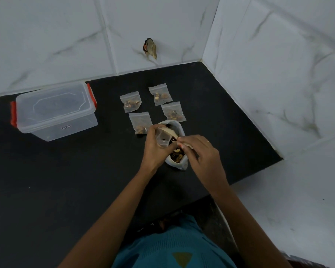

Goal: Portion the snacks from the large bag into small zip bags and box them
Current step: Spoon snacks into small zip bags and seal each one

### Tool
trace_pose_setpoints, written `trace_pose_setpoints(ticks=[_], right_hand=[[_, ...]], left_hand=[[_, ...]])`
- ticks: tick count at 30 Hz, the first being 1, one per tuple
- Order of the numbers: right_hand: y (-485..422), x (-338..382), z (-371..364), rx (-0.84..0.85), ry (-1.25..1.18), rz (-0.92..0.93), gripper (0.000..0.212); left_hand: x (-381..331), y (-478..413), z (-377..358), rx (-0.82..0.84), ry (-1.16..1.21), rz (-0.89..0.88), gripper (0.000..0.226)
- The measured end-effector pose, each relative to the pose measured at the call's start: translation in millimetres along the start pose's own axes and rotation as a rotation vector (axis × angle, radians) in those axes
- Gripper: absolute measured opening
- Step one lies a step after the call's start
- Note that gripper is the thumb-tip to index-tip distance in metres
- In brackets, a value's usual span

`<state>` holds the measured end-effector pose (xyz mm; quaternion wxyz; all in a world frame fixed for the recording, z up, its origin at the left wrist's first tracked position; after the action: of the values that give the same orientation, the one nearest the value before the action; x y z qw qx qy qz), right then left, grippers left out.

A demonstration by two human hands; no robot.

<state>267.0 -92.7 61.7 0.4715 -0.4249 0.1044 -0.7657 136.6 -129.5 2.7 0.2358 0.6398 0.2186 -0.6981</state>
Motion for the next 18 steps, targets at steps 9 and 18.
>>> trace_pose_setpoints(ticks=[9,18], right_hand=[[-3.5,-11.0,14.7,-0.218,-0.429,-0.624,0.014],[5.8,-37.4,4.7,-0.227,-0.161,-0.568,0.017]], left_hand=[[8.6,-1.4,0.0,0.027,-0.041,0.003,0.065],[20.0,5.6,12.7,-0.010,-0.087,0.122,0.069]])
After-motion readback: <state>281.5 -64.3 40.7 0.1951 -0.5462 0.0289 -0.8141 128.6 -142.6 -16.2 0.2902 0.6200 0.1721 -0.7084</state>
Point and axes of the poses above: each hand's wrist, its own y-axis away from the middle knuckle, its own z-axis out of the back of the hand, x = y × z, the point moved 2 cm from there along -y, towards the middle knuckle, and after that the axes turned 1 degree about y, right-handed, at the moved point
